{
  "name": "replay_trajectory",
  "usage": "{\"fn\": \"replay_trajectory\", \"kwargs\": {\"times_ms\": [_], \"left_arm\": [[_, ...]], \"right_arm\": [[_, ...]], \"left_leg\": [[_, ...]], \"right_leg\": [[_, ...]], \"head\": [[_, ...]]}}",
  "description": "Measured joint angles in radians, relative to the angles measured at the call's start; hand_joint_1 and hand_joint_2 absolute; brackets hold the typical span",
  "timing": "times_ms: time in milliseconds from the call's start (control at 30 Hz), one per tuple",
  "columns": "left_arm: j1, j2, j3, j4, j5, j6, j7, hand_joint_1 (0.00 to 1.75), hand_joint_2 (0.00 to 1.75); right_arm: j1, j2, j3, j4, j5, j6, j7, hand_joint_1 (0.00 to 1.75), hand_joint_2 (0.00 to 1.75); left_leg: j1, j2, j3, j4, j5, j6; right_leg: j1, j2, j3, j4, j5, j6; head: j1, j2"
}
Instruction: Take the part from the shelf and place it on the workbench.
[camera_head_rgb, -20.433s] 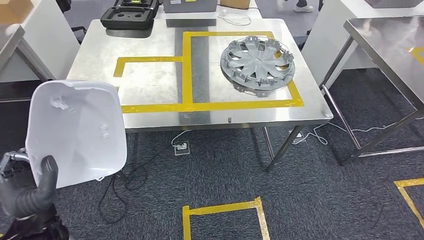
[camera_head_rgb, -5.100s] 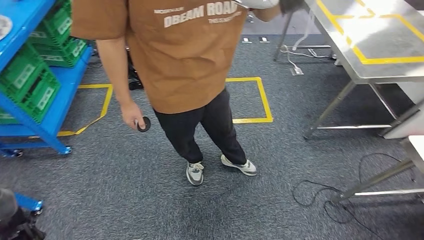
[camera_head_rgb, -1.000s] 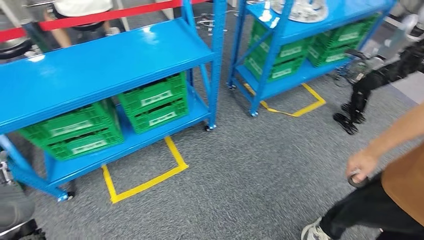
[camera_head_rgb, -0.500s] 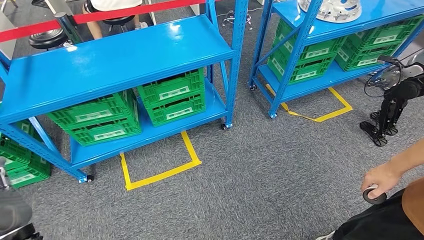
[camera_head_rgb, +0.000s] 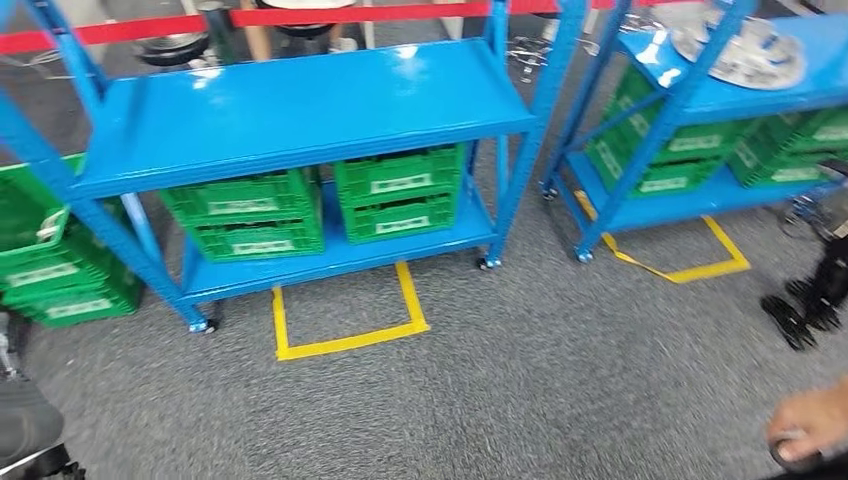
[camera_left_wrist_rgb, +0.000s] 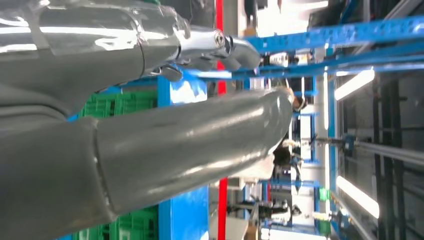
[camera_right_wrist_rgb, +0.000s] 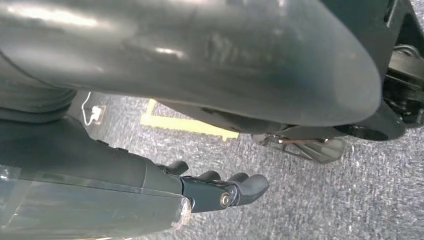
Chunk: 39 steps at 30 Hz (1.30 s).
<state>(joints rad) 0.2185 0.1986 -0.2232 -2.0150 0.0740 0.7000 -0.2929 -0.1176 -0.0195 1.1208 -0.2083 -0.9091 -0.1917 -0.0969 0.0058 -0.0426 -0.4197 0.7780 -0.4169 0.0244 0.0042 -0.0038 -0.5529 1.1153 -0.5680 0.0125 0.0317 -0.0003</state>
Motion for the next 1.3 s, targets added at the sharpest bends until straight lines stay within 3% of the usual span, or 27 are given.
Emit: {"fn": "replay_trajectory", "kwargs": {"times_ms": [67,133,167,233,300,367,400,433,467,500,533,600,667,700,800,833,867,933,1000,1033,1133,1167,1200,1300], "left_arm": [[0.0,0.0,0.0,0.0,-0.002,0.0,0.0,0.0,0.0],[0.0,-0.002,0.0,0.0,-0.003,0.0,0.001,0.0,0.0],[0.001,-0.002,0.0,0.0,-0.003,0.0,0.002,0.0,0.0],[0.004,-0.004,0.001,0.0,-0.007,0.0,0.008,0.0,0.0],[0.005,-0.004,0.006,0.001,-0.016,0.0,0.023,0.0,0.0],[0.006,-0.002,0.012,0.006,-0.03,0.0,0.044,0.0,0.0],[0.006,0.0,0.013,0.012,-0.038,0.0,0.06,0.0,0.0],[0.006,0.004,0.013,0.019,-0.047,0.0,0.08,0.0,0.44],[0.005,0.009,0.013,0.028,-0.062,0.0,0.111,0.0,0.87],[0.003,0.018,0.012,0.038,-0.084,0.0,0.154,0.0,1.31],[-0.001,0.028,0.01,0.05,-0.115,0.0,0.204,0.0,1.75],[-0.014,0.051,0.004,0.078,-0.18,0.0,0.305,0.0,1.75],[-0.031,0.072,-0.007,0.113,-0.218,-0.001,0.387,0.0,1.75],[-0.038,0.082,-0.015,0.136,-0.227,-0.001,0.426,0.0,1.75],[-0.059,0.116,-0.052,0.216,-0.241,-0.002,0.528,0.0,1.75],[-0.068,0.127,-0.067,0.241,-0.237,-0.003,0.55,0.0,1.75],[-0.078,0.138,-0.083,0.27,-0.225,-0.005,0.567,0.0,1.75],[-0.095,0.158,-0.116,0.328,-0.19,-0.011,0.588,0.0,1.75],[-0.111,0.175,-0.148,0.393,-0.159,-0.026,0.605,0.0,1.75],[-0.119,0.182,-0.165,0.426,-0.146,-0.042,0.617,0.0,1.75],[-0.147,0.198,-0.218,0.536,-0.096,-0.117,0.658,0.0,1.75],[-0.157,0.202,-0.238,0.578,-0.077,-0.151,0.674,0.0,1.75],[-0.167,0.205,-0.257,0.62,-0.057,-0.187,0.693,0.0,1.75],[-0.187,0.21,-0.314,0.745,-0.002,-0.287,0.736,0.0,1.75]], "right_arm": [[-0.003,-0.001,0.0,0.001,0.001,0.0,0.0,0.0,0.0],[-0.006,-0.002,0.0,0.001,0.002,0.0,0.0,0.0,0.0],[-0.007,-0.003,0.0,0.001,0.002,0.0,0.001,0.0,0.0],[-0.01,-0.002,0.0,0.001,0.002,0.0,0.002,0.0,0.0],[-0.011,0.0,0.0,0.001,0.002,-0.001,0.002,0.0,0.0],[-0.008,0.002,0.0,0.002,0.003,-0.004,0.002,0.0,0.0],[-0.006,0.002,0.0,0.002,0.003,-0.005,0.002,0.0,0.0],[-0.003,0.002,0.0,0.002,0.002,-0.005,0.002,0.0,0.0],[-0.002,0.001,0.0,0.002,0.002,-0.006,0.002,0.0,0.0],[-0.002,0.001,0.0,0.003,0.002,-0.005,0.002,0.0,0.0],[-0.003,0.001,0.0,0.003,0.002,-0.005,0.002,0.0,0.0],[-0.006,0.002,0.0,0.004,0.001,-0.005,0.002,0.0,0.0],[-0.007,0.004,0.0,0.004,0.002,-0.003,0.002,0.0,0.0],[-0.007,0.005,0.0,0.004,0.003,-0.002,0.002,0.0,0.0],[-0.005,0.006,0.0,0.004,0.006,0.0,0.004,0.0,0.0],[-0.005,0.006,0.0,0.004,0.007,0.002,0.006,0.0,0.0],[-0.005,0.006,0.0,0.004,0.008,0.004,0.007,0.0,0.0],[-0.005,0.006,0.0,0.004,0.01,0.008,0.008,0.0,0.0],[-0.005,0.007,0.0,0.004,0.015,0.011,0.01,0.0,0.0],[-0.005,0.008,0.0,0.004,0.017,0.012,0.01,0.0,0.0],[-0.006,0.01,0.001,0.004,0.026,0.015,0.016,0.0,0.0],[-0.006,0.01,0.002,0.004,0.029,0.017,0.019,0.0,0.0],[-0.007,0.01,0.002,0.004,0.034,0.019,0.023,0.0,0.0],[-0.008,0.01,0.004,0.004,0.049,0.028,0.036,0.0,0.0]], "left_leg": [[0.001,-0.022,0.001,-0.001,0.003,-0.004],[0.0,-0.043,-0.002,0.001,0.005,-0.011],[-0.002,-0.052,-0.007,0.003,0.006,-0.015],[-0.008,-0.061,-0.018,0.007,0.006,-0.023],[-0.01,-0.018,-0.048,0.059,-0.033,-0.032],[-0.01,0.034,-0.116,0.211,-0.122,-0.042],[-0.008,0.041,-0.154,0.298,-0.163,-0.047],[-0.006,0.043,-0.181,0.361,-0.184,-0.049],[-0.005,0.043,-0.189,0.383,-0.184,-0.05],[-0.005,0.043,-0.175,0.359,-0.162,-0.049],[-0.005,0.043,-0.14,0.293,-0.125,-0.046],[-0.009,0.046,-0.05,0.125,-0.052,-0.036],[-0.011,0.047,0.004,0.021,-0.021,-0.027],[-0.01,0.046,0.012,0.004,-0.017,-0.028],[-0.007,0.04,0.012,-0.005,-0.015,-0.031],[-0.008,0.038,0.012,-0.006,-0.014,-0.03],[-0.008,0.036,0.012,-0.006,-0.013,-0.028],[-0.011,0.032,0.011,-0.006,-0.013,-0.026],[-0.015,0.029,0.011,-0.006,-0.012,-0.024],[-0.017,0.028,0.011,-0.006,-0.012,-0.023],[-0.02,0.026,0.008,-0.006,-0.012,-0.017],[-0.02,0.026,0.007,-0.006,-0.012,-0.015],[-0.02,0.026,0.007,-0.006,-0.012,-0.014],[-0.018,0.027,0.006,-0.006,-0.012,-0.014]], "right_leg": [[0.004,0.03,0.072,-0.163,0.085,-0.017],[0.011,0.066,0.128,-0.295,0.143,-0.038],[0.013,0.073,0.139,-0.324,0.151,-0.044],[0.008,0.061,0.143,-0.344,0.157,-0.045],[0.001,0.047,0.142,-0.356,0.164,-0.042],[0.0,0.038,0.138,-0.36,0.169,-0.043],[0.0,0.033,0.136,-0.359,0.17,-0.043],[0.0,0.03,0.135,-0.358,0.17,-0.043],[0.001,0.027,0.135,-0.357,0.17,-0.043],[0.001,0.026,0.135,-0.356,0.169,-0.043],[0.002,0.026,0.137,-0.355,0.169,-0.043],[0.005,0.028,0.138,-0.353,0.168,-0.04],[0.011,0.031,0.134,-0.347,0.165,-0.039],[0.015,0.032,0.13,-0.344,0.163,-0.051],[0.022,0.032,0.122,-0.34,0.163,-0.117],[0.023,0.032,0.122,-0.34,0.164,-0.129],[0.023,0.031,0.122,-0.34,0.165,-0.134],[0.022,0.031,0.122,-0.34,0.169,-0.132],[0.019,0.03,0.123,-0.341,0.171,-0.119],[0.016,0.03,0.123,-0.342,0.172,-0.105],[0.006,0.028,0.127,-0.353,0.174,-0.032],[0.004,0.027,0.128,-0.356,0.174,-0.015],[0.004,0.027,0.128,-0.357,0.174,-0.007],[0.005,0.026,0.128,-0.357,0.174,-0.009]], "head": [[0.008,0.0],[0.016,0.0],[0.019,0.0],[0.023,0.0],[0.015,0.0],[0.004,0.0],[-0.002,0.0],[-0.005,0.0],[-0.009,0.0],[-0.012,0.0],[-0.017,0.0],[-0.027,0.0],[-0.035,0.0],[-0.034,0.0],[-0.025,0.0],[-0.024,0.0],[-0.023,0.0],[-0.021,0.0],[-0.021,0.0],[-0.021,0.0],[-0.023,0.0],[-0.023,0.0],[-0.024,0.0],[-0.026,0.0]]}}
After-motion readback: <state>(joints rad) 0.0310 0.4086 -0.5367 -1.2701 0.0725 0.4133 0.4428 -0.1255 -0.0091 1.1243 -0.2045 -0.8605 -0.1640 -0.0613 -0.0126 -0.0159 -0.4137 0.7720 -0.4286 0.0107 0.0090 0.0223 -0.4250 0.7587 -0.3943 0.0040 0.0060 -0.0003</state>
